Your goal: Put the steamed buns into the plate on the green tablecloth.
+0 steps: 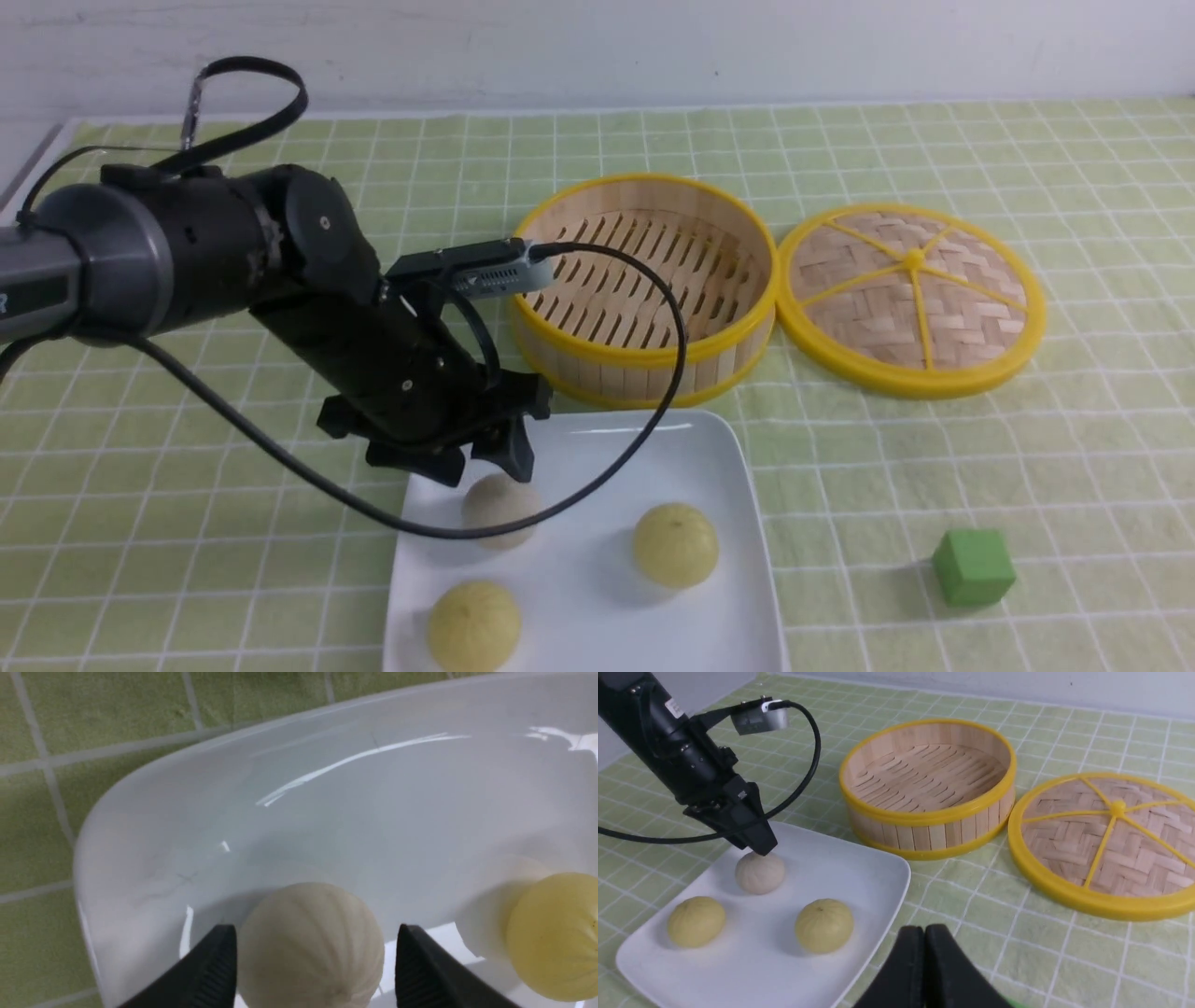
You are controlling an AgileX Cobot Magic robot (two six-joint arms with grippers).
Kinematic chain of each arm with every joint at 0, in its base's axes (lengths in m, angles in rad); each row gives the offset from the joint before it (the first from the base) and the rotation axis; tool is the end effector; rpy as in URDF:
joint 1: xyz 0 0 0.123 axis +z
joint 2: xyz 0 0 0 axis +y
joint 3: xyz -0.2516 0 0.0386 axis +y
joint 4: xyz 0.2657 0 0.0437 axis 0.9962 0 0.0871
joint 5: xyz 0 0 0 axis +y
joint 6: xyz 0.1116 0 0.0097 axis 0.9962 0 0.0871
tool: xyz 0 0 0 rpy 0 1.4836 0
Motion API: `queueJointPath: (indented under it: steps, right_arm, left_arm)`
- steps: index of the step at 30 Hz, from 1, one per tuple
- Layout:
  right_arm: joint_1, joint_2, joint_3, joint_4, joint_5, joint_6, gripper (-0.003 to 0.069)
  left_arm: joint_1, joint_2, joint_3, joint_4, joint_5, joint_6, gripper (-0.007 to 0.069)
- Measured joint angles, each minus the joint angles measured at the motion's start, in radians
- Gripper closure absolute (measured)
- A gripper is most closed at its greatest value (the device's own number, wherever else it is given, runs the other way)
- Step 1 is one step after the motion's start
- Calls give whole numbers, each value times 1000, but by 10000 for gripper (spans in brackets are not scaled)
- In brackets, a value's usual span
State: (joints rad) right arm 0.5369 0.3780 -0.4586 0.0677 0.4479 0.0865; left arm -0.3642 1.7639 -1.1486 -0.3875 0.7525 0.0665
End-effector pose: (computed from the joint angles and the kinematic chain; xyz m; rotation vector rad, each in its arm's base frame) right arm 0.1267 0.0792 0.2858 -0.3840 1.8404 0.5013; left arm 0.3291 -0.1564 0.1424 0.2639 2.8500 -0.4971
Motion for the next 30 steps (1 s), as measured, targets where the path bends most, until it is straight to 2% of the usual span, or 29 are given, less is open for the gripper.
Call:
queueJointPath:
  steps: [6,22,28,30]
  right_arm:
    - [0,-29,1,40,26,-10,673]
    - [0,-33,5,13,35,-13,670]
    - [0,-33,5,13,35,-13,666]
    - [0,-33,5,13,35,-13,664]
  left_arm:
    - [0,0,0,0,-4,0,161]
    - [0,0,0,1,-7,0,165]
    - [0,0,0,4,-7,0,219]
    - [0,0,0,0,0,0,264]
